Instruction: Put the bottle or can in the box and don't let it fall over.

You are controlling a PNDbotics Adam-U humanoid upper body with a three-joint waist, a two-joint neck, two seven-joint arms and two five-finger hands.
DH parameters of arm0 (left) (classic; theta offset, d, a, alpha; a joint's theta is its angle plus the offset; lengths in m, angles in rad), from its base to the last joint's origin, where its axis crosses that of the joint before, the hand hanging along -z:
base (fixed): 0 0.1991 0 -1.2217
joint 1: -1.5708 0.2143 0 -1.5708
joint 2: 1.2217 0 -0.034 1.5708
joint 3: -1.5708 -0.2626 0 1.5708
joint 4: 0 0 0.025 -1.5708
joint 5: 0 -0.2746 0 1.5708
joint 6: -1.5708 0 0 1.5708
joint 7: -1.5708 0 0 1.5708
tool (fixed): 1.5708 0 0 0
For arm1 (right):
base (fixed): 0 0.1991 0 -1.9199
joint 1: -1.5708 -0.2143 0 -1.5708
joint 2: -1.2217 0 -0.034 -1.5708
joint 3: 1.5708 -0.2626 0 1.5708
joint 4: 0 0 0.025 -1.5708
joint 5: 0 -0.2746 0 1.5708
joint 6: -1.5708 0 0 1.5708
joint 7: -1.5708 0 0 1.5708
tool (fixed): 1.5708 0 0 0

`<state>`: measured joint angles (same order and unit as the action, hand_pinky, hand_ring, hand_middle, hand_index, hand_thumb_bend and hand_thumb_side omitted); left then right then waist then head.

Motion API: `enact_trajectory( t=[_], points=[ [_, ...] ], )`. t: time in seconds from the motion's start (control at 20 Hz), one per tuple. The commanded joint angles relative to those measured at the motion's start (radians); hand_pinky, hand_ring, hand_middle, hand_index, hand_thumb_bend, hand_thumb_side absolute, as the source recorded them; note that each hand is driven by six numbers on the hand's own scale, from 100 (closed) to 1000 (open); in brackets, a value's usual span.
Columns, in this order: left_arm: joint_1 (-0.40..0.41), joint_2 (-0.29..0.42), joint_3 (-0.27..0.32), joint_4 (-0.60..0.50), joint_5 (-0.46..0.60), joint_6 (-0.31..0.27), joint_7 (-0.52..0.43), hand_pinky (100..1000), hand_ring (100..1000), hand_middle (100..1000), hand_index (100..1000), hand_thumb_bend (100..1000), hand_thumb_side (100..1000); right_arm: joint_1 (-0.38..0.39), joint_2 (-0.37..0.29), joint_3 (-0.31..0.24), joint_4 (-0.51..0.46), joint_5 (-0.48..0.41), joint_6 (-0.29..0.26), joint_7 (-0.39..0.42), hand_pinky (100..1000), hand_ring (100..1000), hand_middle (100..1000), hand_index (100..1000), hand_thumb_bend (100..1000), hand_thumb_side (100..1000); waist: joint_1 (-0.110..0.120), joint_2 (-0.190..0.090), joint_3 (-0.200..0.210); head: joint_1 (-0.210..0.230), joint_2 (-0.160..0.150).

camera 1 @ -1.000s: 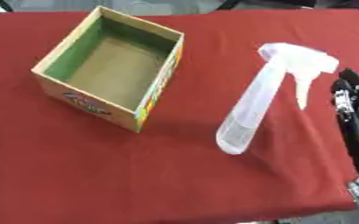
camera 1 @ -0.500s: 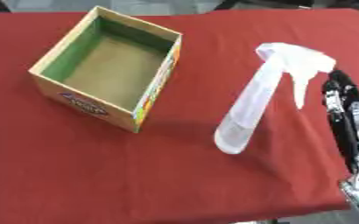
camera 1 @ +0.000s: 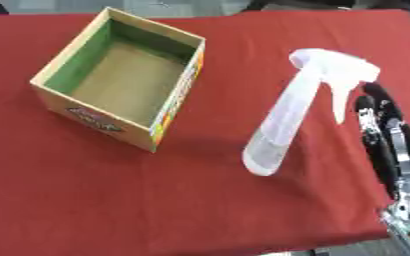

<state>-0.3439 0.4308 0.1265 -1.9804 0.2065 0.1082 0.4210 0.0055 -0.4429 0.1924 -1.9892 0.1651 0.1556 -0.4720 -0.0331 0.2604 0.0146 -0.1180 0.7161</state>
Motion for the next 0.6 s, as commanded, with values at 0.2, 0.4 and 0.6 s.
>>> enact_trajectory(
  t=[0.2,0.4,0.6],
  points=[
    [-0.015,0.019,0.0,-0.02,-0.004,-0.002,0.0,489,1000,1000,750,308,942,0.006,-0.001,0.009,-0.011,0.017,-0.01,0.012,868,960,954,1000,100,1000,0.0,-0.021,0.004,-0.005,-0.008],
    [-0.015,0.019,0.0,-0.02,-0.005,-0.002,0.0,489,1000,1000,749,308,941,0.012,0.005,0.017,-0.011,0.021,-0.02,0.022,866,958,952,1000,100,1000,0.0,-0.021,0.005,-0.006,-0.009],
    [-0.016,0.019,-0.001,-0.02,-0.007,-0.002,-0.001,489,1000,1000,748,307,940,0.016,0.013,0.027,-0.011,0.028,-0.033,0.028,862,956,950,1000,100,1000,0.0,-0.021,0.005,-0.008,-0.01]
  ],
)
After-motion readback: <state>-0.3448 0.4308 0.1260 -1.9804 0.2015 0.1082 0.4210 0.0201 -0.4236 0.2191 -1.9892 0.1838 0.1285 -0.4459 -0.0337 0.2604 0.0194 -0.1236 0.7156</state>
